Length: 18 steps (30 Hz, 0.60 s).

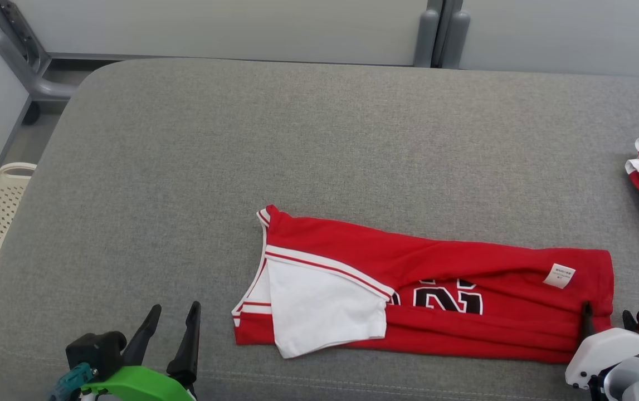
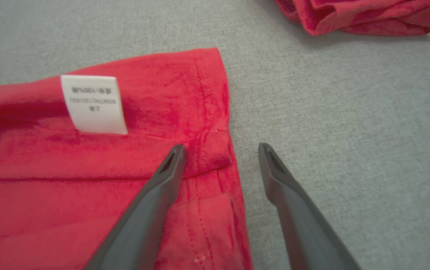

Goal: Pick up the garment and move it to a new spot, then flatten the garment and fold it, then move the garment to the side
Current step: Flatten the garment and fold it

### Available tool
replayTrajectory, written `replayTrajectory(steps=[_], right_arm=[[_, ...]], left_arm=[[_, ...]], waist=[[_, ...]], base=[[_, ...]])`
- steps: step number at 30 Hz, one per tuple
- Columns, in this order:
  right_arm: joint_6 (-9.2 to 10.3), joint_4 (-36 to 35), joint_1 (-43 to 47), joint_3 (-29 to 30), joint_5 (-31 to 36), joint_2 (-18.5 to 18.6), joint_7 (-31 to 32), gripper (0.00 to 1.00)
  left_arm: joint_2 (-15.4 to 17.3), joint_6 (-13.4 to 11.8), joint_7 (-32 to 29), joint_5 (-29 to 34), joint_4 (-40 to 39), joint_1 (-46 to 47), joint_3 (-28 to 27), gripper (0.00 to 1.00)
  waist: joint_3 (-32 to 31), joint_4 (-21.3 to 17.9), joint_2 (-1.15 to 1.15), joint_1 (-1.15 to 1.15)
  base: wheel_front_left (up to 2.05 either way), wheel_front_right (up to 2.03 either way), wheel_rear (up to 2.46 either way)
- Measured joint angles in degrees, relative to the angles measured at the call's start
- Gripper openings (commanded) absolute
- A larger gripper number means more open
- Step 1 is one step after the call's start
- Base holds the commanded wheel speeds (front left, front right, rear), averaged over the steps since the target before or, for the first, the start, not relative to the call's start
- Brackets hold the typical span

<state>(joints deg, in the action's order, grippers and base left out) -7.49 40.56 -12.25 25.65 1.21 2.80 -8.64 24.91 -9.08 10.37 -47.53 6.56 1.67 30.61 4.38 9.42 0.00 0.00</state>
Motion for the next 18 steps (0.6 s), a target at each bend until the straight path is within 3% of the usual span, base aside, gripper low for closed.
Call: replayTrajectory(steps=[18], right_arm=[[0.25, 14.99, -5.63, 1.01, 1.81, 1.46, -2.81, 1.0]], left_arm=[[-0.19, 0.53, -0.12, 0.15, 1.12, 1.4, 0.58, 1.0]], waist=[[1.1, 1.32, 0.0, 0.0]], base=[[0.0, 0.0, 0.0]])
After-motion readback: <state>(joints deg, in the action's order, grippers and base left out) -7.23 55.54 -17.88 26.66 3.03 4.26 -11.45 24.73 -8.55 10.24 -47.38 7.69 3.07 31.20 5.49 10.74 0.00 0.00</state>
